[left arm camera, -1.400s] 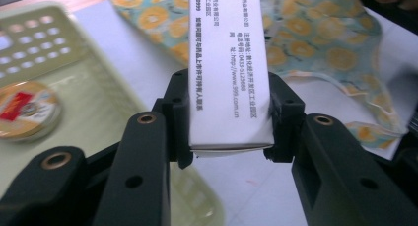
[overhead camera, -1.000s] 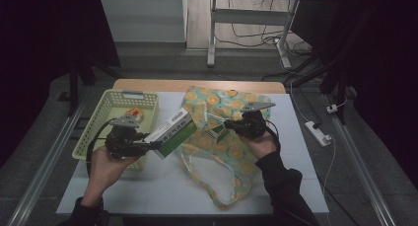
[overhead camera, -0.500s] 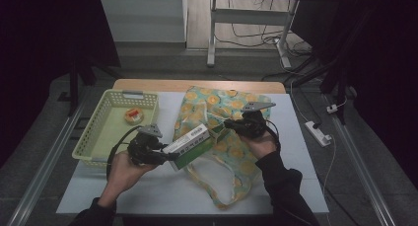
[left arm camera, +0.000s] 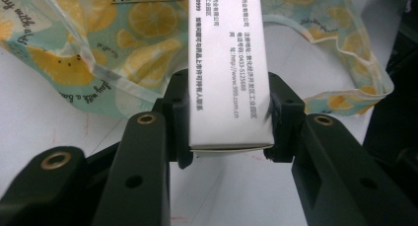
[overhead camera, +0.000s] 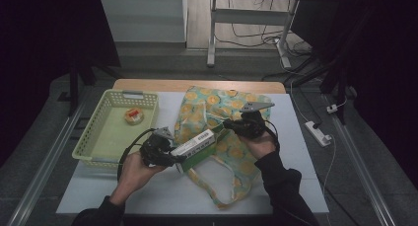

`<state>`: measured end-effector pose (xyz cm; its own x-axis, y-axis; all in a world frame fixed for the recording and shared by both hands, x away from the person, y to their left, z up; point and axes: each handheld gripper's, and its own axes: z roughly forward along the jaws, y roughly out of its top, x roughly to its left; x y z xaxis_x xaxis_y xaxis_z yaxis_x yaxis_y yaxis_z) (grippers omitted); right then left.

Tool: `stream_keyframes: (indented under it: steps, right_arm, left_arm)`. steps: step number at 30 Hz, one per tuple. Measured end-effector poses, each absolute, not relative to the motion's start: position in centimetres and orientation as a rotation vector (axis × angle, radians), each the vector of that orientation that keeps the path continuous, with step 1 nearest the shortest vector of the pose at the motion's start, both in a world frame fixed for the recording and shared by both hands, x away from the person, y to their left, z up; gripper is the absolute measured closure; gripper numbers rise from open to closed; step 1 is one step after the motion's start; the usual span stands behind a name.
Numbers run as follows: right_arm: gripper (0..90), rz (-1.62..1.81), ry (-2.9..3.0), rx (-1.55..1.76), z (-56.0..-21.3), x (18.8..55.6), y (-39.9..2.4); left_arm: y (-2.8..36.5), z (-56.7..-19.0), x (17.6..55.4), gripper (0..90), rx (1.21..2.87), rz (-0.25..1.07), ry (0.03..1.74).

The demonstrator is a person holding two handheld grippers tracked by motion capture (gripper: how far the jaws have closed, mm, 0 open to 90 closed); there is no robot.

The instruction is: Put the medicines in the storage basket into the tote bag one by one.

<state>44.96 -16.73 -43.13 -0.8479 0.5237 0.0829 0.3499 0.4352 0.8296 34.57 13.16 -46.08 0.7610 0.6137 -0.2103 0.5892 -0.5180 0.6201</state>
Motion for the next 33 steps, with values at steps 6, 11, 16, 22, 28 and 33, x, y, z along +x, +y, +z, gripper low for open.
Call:
stream_keyframes:
  steps: [6,11,16,22,28,33]
  right_arm:
    - [89.3,1.375,2.498,0.761,-43.1,44.8,-16.6]
    - [89.3,1.378,2.498,0.758,-43.0,44.7,-16.4]
    - [89.3,1.38,2.495,0.761,-43.0,44.7,-16.4]
    - [89.3,1.381,2.496,0.757,-43.0,44.7,-16.3]
    - [89.3,1.38,2.499,0.754,-42.9,44.6,-16.3]
    - [89.3,1.381,2.498,0.756,-42.9,44.7,-16.3]
  left_arm:
    - [12.4,-46.5,35.0,61.4,2.284,0.053,0.91]
    - [11.9,-46.7,35.4,61.4,2.296,0.057,0.917]
    - [11.2,-46.5,35.5,61.4,2.304,0.064,0.906]
    - [11.2,-46.5,36.3,61.4,2.292,0.069,0.953]
    - [11.7,-46.5,36.7,61.4,2.293,0.075,0.988]
    - [11.9,-46.6,37.1,61.4,2.284,0.071,1.015]
